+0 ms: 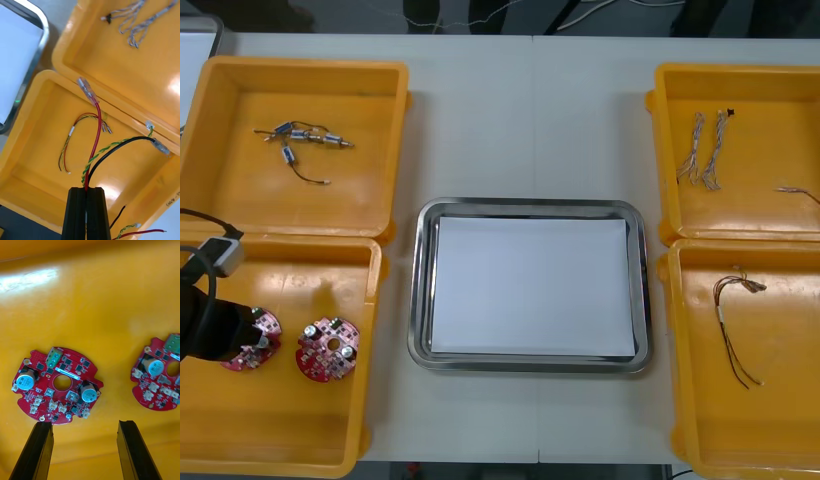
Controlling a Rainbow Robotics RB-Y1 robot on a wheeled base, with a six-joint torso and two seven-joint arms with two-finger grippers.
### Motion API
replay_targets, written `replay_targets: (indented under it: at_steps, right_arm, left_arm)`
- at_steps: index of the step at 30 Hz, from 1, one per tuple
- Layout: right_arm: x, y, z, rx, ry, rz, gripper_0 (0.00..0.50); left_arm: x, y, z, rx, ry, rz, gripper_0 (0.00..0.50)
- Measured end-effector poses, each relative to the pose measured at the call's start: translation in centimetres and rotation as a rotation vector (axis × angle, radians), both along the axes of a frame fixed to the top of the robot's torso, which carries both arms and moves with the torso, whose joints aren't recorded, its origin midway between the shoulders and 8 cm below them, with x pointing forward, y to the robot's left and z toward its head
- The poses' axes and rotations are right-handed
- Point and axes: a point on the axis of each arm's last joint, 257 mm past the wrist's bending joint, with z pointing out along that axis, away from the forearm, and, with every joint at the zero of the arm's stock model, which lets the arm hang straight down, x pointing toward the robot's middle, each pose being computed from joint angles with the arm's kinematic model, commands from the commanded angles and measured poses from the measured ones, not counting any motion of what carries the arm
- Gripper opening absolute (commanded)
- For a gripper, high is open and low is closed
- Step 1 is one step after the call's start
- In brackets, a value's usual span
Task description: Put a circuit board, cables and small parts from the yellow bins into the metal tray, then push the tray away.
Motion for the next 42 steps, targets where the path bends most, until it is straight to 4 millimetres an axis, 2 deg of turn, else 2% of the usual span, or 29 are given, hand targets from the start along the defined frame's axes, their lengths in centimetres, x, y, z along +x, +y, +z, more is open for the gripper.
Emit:
replay_targets:
  at_steps: [8, 17, 22, 28, 42]
  right_arm:
    - [-0.8, 4.4, -1.3, -0.052, 0.009, 0.152, 0.000]
    - [-0.4, 8.7, -1.8, -0.117, 0.009, 0.306, 0.000]
    - [0.1, 10.2, -1.9, -0.159, 0.003, 0.343, 0.000]
    - [0.5, 11.7, -2.2, -0.181, 0.001, 0.367, 0.000]
    - [0.2, 14.3, -3.2, -0.247, 0.018, 0.470, 0.000]
  left_arm:
    - [0.7, -0.5, 1.0, 0.052, 0.002, -0.234, 0.500]
    - [2.7, 0.9, 1.6, 0.055, 0.003, -0.195, 0.500]
    - [3.5, 0.2, 1.3, 0.074, 0.008, -0.223, 0.500]
    - [3.5, -0.6, 0.6, 0.091, 0.019, -0.255, 0.500]
    - [4.0, -0.7, -0.8, 0.154, -0.001, -0.396, 0.500]
